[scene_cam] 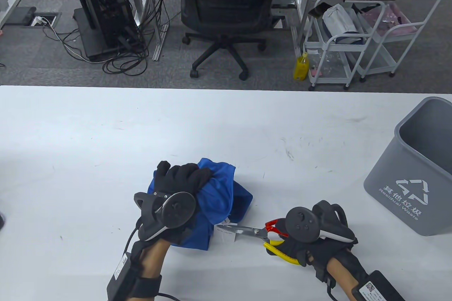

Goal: Cut off the clothing tag with scissors

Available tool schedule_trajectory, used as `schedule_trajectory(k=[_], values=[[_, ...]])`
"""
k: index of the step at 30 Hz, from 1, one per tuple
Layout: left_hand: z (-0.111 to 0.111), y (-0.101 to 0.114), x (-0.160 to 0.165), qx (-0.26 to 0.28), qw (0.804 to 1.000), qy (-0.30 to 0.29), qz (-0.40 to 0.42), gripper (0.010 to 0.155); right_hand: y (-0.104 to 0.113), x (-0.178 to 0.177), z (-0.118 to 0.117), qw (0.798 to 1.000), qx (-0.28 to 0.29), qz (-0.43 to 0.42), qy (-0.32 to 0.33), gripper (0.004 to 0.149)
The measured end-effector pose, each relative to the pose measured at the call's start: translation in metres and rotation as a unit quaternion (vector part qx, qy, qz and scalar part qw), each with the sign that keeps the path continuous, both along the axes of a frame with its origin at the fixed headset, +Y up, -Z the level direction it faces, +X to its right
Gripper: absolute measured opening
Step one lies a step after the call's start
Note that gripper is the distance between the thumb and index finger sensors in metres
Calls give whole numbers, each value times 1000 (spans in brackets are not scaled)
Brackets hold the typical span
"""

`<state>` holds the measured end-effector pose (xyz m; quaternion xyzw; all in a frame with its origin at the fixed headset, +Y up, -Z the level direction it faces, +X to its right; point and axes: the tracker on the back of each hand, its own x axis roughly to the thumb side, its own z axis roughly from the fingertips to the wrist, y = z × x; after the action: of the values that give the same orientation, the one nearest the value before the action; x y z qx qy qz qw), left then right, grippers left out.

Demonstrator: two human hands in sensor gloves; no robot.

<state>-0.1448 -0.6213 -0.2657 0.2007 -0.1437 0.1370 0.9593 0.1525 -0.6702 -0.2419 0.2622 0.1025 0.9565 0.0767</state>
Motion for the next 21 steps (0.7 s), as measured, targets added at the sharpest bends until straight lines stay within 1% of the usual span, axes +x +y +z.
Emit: schedule_trajectory(k=[3,5,7,11,15,16,18,21], values=[[0,0,0,0,1000,0,0,50,-1,0,0,1000,0,2,-1,50],[0,0,0,0,1000,0,0,50,-2,2,0,1000,-3,-5,-6,55],[0,0,0,0,1000,0,0,50,-2,3,0,1000,-7,-1,-9,63],[0,0,0,0,1000,0,-1,50,-3,5,2,1000,-8,-12,0,64],[0,0,0,0,1000,1,-1,50,5,8,8,996,3,-89,32,63],[0,0,0,0,1000,1,-1,50,9,10,10,993,14,-116,31,63],[0,-1,0,0,1000,1,-2,50,17,15,10,990,36,-137,19,63],[-1,-1,0,2,1000,3,-5,50,24,30,6,984,73,-152,-55,54]])
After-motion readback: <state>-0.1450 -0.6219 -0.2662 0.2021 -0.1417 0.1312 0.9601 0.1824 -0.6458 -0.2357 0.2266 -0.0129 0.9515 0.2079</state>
